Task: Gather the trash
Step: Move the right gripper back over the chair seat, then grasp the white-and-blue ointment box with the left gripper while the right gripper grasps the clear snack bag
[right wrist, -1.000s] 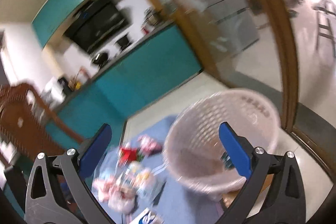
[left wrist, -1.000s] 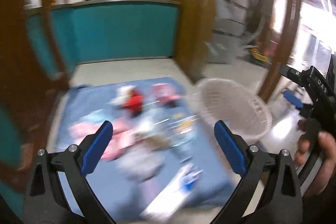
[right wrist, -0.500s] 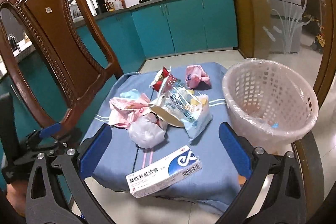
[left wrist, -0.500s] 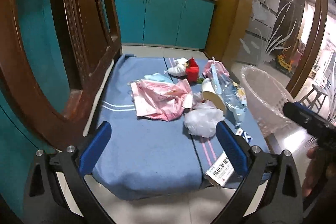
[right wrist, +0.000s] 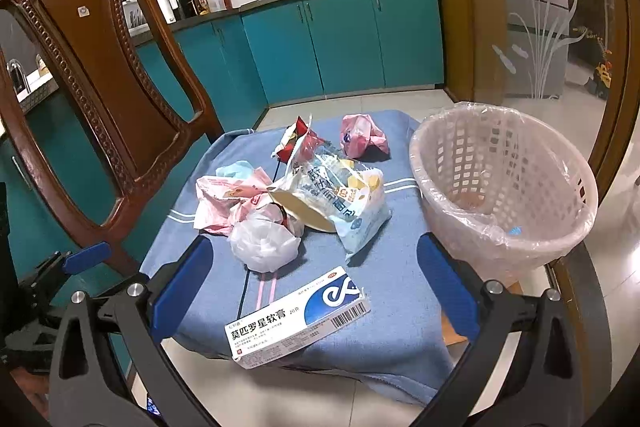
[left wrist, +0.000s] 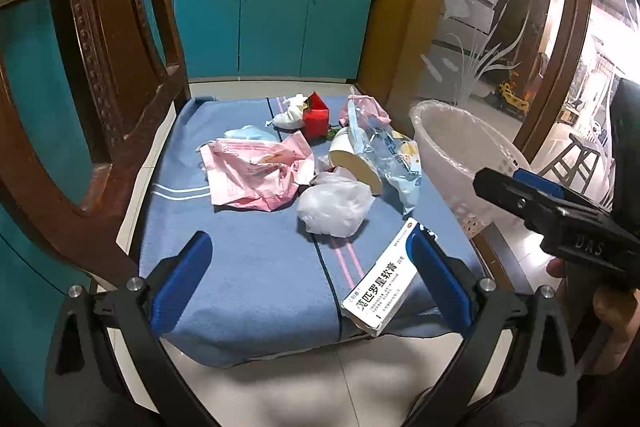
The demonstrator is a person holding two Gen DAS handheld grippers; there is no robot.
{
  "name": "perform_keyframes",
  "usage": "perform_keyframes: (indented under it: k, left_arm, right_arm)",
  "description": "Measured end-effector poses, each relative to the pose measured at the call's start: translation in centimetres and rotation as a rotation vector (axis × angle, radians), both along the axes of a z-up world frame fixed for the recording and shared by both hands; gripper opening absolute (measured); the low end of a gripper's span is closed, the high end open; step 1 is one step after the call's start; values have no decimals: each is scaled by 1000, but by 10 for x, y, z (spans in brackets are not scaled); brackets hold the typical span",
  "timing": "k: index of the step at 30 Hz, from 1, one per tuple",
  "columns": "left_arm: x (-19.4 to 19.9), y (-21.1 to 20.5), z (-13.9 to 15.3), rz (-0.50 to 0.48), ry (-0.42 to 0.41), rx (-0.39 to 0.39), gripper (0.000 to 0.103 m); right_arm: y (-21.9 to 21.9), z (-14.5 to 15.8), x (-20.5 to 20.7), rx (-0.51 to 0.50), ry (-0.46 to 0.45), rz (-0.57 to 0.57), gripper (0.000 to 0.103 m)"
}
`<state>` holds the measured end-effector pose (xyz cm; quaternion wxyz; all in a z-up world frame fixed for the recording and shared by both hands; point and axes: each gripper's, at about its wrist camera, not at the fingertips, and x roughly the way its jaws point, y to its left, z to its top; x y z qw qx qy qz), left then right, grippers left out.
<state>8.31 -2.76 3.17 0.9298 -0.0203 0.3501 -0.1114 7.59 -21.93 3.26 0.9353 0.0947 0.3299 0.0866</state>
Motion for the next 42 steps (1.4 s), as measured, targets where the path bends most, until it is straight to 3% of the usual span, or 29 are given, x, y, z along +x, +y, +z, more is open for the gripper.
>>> perform_keyframes:
  k: [36, 39, 42]
  left_arm:
    - [5, 5, -8, 26, 23, 10, 99]
    - [4, 0, -12, -5, 35, 10, 99]
    - [3, -16, -20, -109, 51, 4, 99]
  right_arm:
    - [12, -7, -2, -42, 21, 23, 100]
    - [1, -4, 0, -15, 12, -10, 100]
    - [-11, 0, 3, 16, 7, -42, 100]
